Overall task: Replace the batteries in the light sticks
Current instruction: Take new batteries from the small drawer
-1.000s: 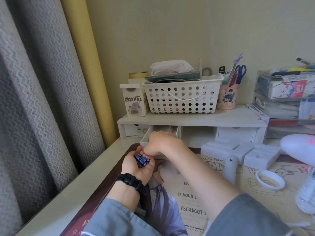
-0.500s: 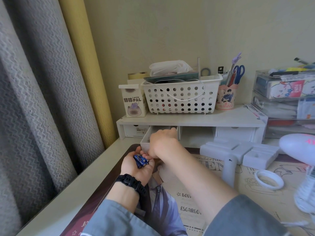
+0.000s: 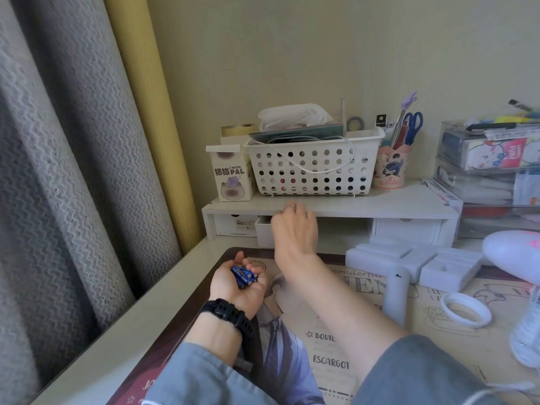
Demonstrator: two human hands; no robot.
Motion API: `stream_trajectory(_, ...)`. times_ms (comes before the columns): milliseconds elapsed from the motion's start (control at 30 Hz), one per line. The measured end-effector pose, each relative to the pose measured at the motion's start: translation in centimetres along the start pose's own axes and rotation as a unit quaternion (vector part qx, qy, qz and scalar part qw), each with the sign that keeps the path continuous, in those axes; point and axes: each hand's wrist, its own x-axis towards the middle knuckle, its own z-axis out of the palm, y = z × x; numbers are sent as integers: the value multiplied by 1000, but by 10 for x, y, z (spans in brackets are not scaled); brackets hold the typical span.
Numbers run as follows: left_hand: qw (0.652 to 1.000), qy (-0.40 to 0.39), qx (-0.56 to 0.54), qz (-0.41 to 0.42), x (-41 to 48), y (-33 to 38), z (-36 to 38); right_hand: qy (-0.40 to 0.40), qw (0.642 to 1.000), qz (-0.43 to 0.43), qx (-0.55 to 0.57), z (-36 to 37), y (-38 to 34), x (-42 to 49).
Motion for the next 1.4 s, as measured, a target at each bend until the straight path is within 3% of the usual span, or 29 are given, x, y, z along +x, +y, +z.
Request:
stream_trajectory(100, 1000, 6, 5, 3, 1, -1, 0, -66, 996, 37, 48, -2, 1, 3)
stream_trajectory(267, 1000, 5, -1, 3, -2, -1, 0, -172, 979, 11, 114, 10, 1, 1)
stream_trajectory(367, 1000, 5, 0, 4, -3, -2, 1, -227, 970, -11, 88, 24, 2, -2)
stream_trajectory(633, 1000, 1, 0, -2, -2, -1, 0, -294, 948, -8, 121, 46, 11, -3)
stream_trajectory(767, 1000, 1, -7, 10, -2, 3, 1, -300, 942, -44, 145, -1, 13, 4)
stream_trajectory(933, 1000, -13, -24, -9, -6, 7, 0, -208, 919, -108, 318, -105, 29, -8)
stream_trajectory(1067, 997, -40, 14, -61, -11, 14, -2, -147, 932, -135, 304, -135, 78, -57)
stream_trajectory(1200, 992, -52, 115, -25, -24, 6, 9, 2, 968, -37, 247, -130, 183, -99)
stream_trajectory(1267, 982, -59, 180, 11, -35, -2, 13, 84, 969, 27, 229, -121, 237, -122)
stream_trajectory(1400, 925, -104, 353, 93, -69, -48, 25, 213, 962, 104, 138, -99, 320, -168)
